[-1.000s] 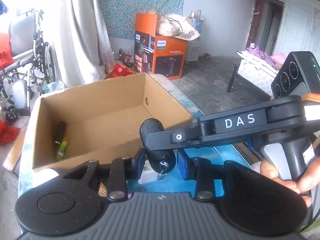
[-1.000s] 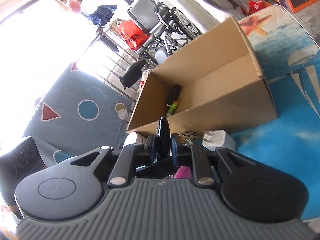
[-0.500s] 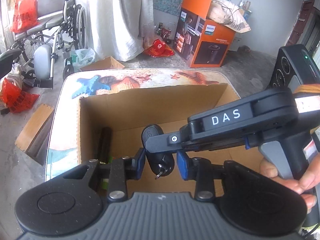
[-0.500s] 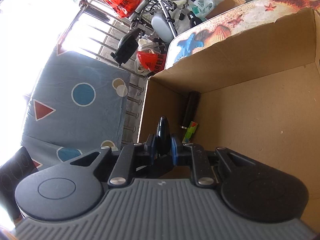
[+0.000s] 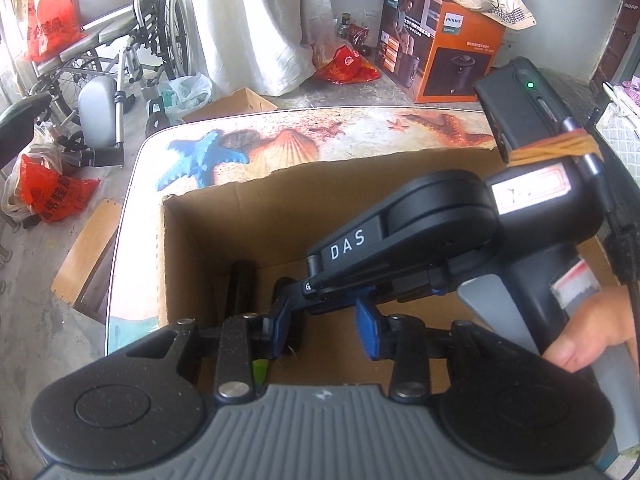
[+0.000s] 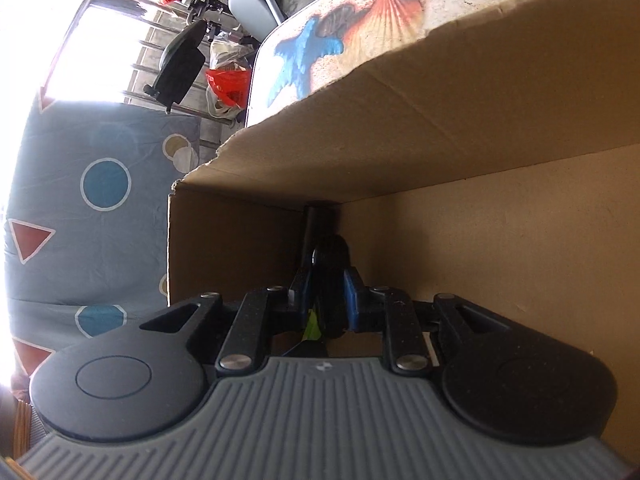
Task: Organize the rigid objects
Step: 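Carry the black key fob into the box and open the right gripper, then grasp the rim of the pink silicone cup with the right gripper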
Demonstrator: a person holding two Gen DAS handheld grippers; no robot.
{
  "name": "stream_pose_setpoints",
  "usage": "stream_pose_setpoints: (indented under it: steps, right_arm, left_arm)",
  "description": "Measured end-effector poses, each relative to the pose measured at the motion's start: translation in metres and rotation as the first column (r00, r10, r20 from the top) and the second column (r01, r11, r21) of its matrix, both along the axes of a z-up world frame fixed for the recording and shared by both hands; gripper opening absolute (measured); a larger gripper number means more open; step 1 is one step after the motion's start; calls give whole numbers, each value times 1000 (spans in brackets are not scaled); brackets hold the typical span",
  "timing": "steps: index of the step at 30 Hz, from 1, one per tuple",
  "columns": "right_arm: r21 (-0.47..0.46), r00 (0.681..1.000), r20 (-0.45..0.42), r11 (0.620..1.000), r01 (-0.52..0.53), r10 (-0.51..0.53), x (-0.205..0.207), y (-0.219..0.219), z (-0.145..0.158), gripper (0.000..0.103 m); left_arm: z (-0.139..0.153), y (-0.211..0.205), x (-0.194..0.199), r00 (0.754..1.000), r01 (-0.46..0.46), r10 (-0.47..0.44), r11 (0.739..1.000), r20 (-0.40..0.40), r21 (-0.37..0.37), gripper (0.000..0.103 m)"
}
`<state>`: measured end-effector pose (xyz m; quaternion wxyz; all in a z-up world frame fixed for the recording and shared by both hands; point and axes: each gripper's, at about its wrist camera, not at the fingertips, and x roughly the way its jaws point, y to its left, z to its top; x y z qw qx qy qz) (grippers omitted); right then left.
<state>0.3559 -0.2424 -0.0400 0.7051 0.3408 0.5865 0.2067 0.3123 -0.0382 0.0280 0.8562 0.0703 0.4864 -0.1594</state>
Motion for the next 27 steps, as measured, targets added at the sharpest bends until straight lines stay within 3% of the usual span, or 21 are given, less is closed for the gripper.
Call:
stream_pose_setpoints:
  steps: [5,12,17,21,27]
  right_arm:
    - [-8,999,29,1000,24,-24,-12,-10,12,19]
    - [1,984,168,999,52,-52,-79,-50,68,22]
    - [-14,921,375,992,123,-109,-171,-94,121,22]
    - [-16,878,464,989,144,-120,-244,-113,128,22]
    - [-110,878,472,982,151,-82,-322,-104,90,22]
  left_arm:
    - [15,7,-16,1000,-2,3,999,19,-37,42]
    - [57,16,-80,993,56,-41,990,109,-132,53]
    - [73,25,-145,981,115,-83,975,173,-188,72]
    - [55,28,-195,980,152,-119,965,161,-212,77]
    - [7,22,-242,978,183,-162,966,128,-180,82]
